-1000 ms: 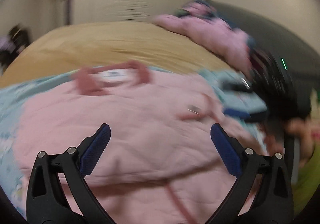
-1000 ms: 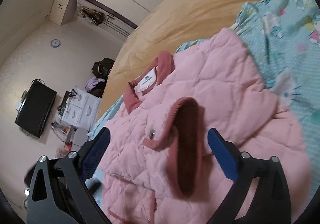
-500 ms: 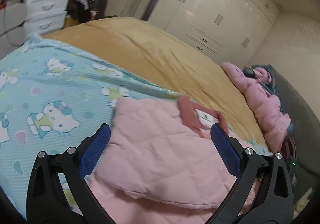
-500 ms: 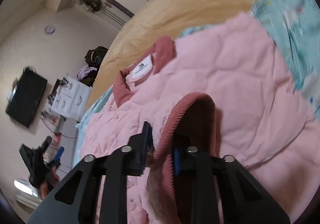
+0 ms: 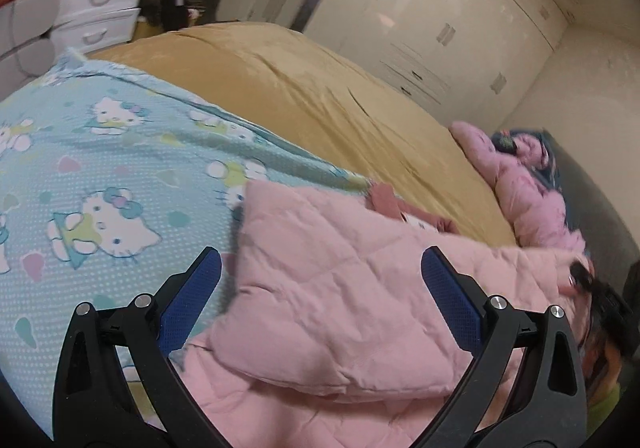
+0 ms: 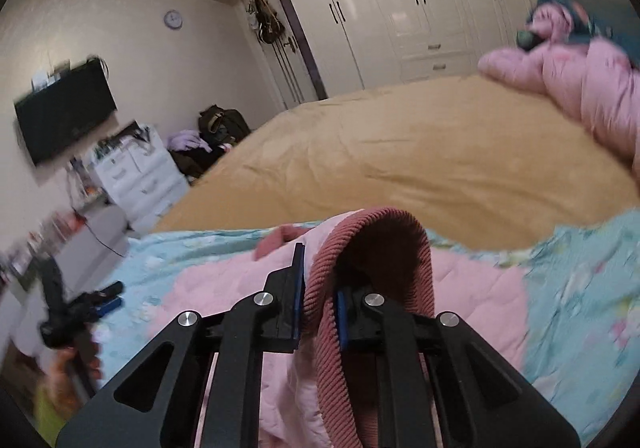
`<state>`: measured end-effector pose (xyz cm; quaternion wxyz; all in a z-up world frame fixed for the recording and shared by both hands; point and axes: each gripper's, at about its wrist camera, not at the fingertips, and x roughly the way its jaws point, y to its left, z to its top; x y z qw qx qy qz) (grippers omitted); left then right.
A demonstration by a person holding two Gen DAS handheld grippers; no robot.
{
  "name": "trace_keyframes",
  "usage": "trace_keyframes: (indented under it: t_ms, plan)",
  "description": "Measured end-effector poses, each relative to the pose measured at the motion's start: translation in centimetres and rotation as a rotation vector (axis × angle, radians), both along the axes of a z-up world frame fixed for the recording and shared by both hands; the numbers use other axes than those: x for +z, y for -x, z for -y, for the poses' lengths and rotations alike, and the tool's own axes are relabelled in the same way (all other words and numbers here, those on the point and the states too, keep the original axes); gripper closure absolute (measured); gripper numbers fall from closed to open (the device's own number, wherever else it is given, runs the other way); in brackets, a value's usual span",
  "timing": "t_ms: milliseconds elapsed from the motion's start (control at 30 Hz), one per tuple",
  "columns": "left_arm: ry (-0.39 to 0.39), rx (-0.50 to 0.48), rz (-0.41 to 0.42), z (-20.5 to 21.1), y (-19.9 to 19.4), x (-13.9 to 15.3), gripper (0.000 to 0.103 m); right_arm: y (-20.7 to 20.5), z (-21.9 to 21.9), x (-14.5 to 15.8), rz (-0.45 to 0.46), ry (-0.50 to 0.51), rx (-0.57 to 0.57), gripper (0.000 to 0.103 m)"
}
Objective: Fold large clothes
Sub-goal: 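Grasp the folded sleeve cuff with the right tool and lift it, then lay the cuff back on the coat front and open the right tool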
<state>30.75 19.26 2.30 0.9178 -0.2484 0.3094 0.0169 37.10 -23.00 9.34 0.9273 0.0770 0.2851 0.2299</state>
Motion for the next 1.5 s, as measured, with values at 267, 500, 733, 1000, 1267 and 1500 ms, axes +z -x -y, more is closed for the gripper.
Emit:
trace_keyframes:
  t_ms: [267, 500, 733, 1000, 1267, 1500]
  plan:
    - [-0.100, -0.131, -0.060, 4.5, -1.7, -1.8, 0.009, -0.4, 1.9, -4.2, -0.089, -0.046, -0.077, 0.091]
    - [-0.159, -0.213, -0.094, 7.3, -2.5, -3.4, 0.009, -0.6, 1.9, -5.4, -0.116, -0.047, -0.094, 0.091]
    - [-0.249, -0.263, -0.146, 9.6, -3.2, -5.1, 0.015, -0.6, 1.6, -5.5, -0.123, -0.037, -0.101, 0.091]
    - [-0.300, -0.287, -0.250, 10.4, -4.0, -7.6, 0.017, -0.4, 2.1, -5.4, -0.140, -0.030, -0.118, 0.078]
    - [-0.251, -0.289, -0.268, 9.9, -4.0, -8.7, 0.017, 1.8, 3.2, -2.8, -0.034, -0.003, -0.235, 0.045]
    - [-0.245, -0.290, -0.267, 9.9, -3.9, -8.9, 0.017, 2.0, -3.9, -3.7, -0.082, 0.119, -0.005, 0.029]
